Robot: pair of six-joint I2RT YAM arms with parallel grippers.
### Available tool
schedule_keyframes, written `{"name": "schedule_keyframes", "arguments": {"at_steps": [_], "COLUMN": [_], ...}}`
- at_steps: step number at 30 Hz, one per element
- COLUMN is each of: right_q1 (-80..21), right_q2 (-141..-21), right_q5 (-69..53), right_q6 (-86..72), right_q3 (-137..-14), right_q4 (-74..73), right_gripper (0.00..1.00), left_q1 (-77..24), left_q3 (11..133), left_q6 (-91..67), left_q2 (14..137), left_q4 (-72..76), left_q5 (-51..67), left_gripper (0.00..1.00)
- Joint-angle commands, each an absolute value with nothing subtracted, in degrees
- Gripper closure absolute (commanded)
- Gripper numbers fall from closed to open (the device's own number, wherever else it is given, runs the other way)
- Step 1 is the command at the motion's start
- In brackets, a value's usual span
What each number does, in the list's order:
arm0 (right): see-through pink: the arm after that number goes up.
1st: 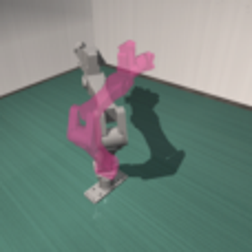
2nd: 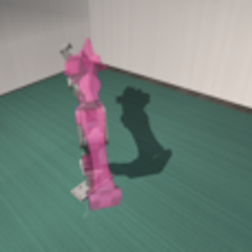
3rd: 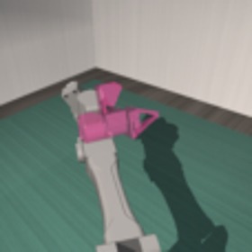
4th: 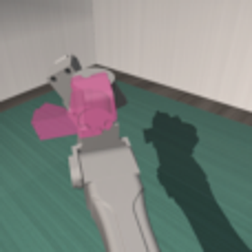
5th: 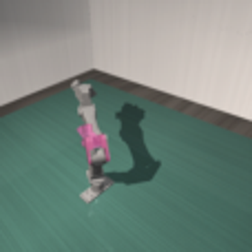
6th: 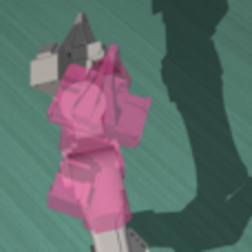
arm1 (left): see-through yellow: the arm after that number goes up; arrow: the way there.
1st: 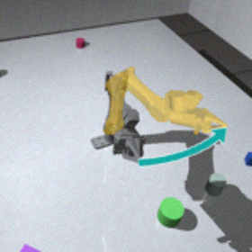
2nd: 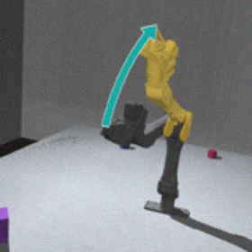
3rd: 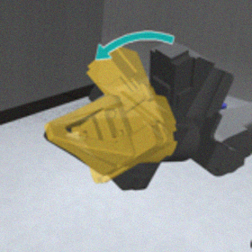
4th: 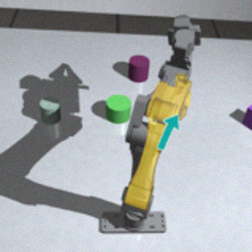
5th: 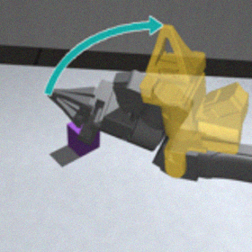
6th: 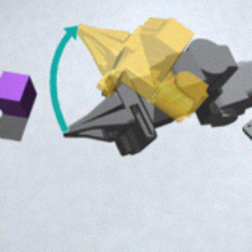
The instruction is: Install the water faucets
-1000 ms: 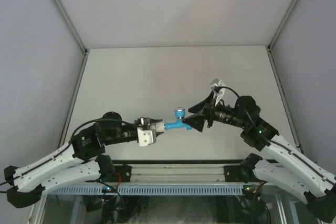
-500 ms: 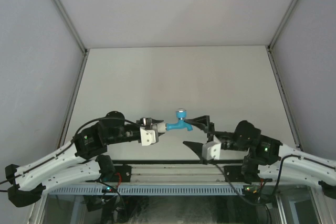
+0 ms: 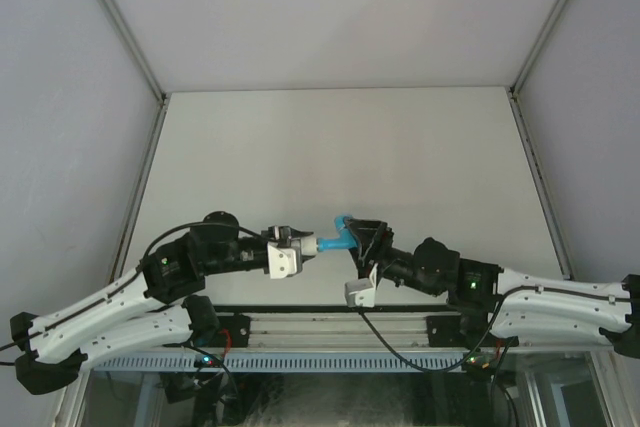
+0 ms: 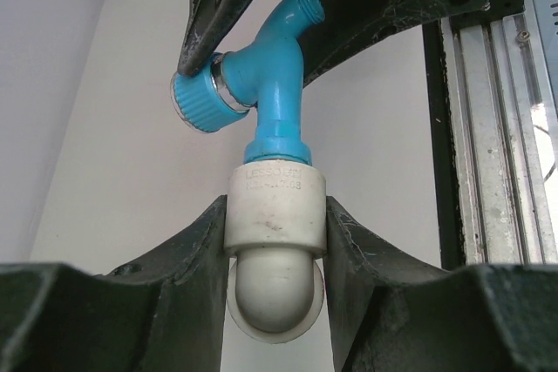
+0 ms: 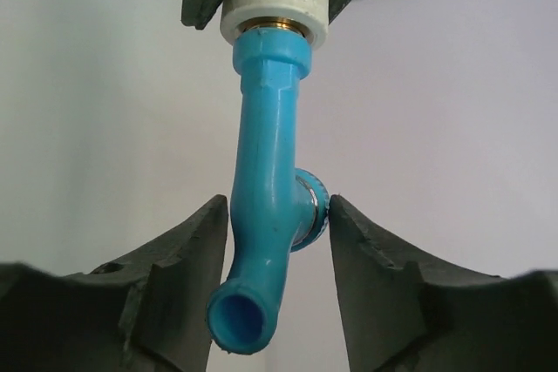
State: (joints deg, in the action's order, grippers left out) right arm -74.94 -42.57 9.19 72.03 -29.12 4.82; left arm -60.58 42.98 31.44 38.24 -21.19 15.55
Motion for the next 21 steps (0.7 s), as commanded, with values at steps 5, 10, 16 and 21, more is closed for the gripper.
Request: {"name": "schedule_keyframes", "arguments": {"at_steps": [5,10,16,21], "right_q1": [-75.1,-71.3,-63.9,-57.3], "right_q2": [-37.5,-35.5,-35.7,-36.0], "right_q5": [2.5,-6.0,-20.7,-27.9], "right_q6": [58.8,46.7,33.2,18.9], "right_q3": [-32.7,-35.9,-39.2,-39.5], "right_q4": [2.1,-3.7,-7.4,-5.1], "right_gripper": [0.74,0.88,1.0,1.0], "left_q1": [-60.4,-60.5,-60.4,-60.4], "left_q3": [45.3,45.5,45.9,45.9], "left_q6": [31.0,31.8,32.9,33.7], "left_q2": [37.0,37.7,39.3,39.9], "left_q4": [-19.1,-19.2,-19.6,-19.8], "left_q5": [14.7,14.0,11.8,8.6], "left_gripper": [1.0,1.0,1.0,1.0]}}
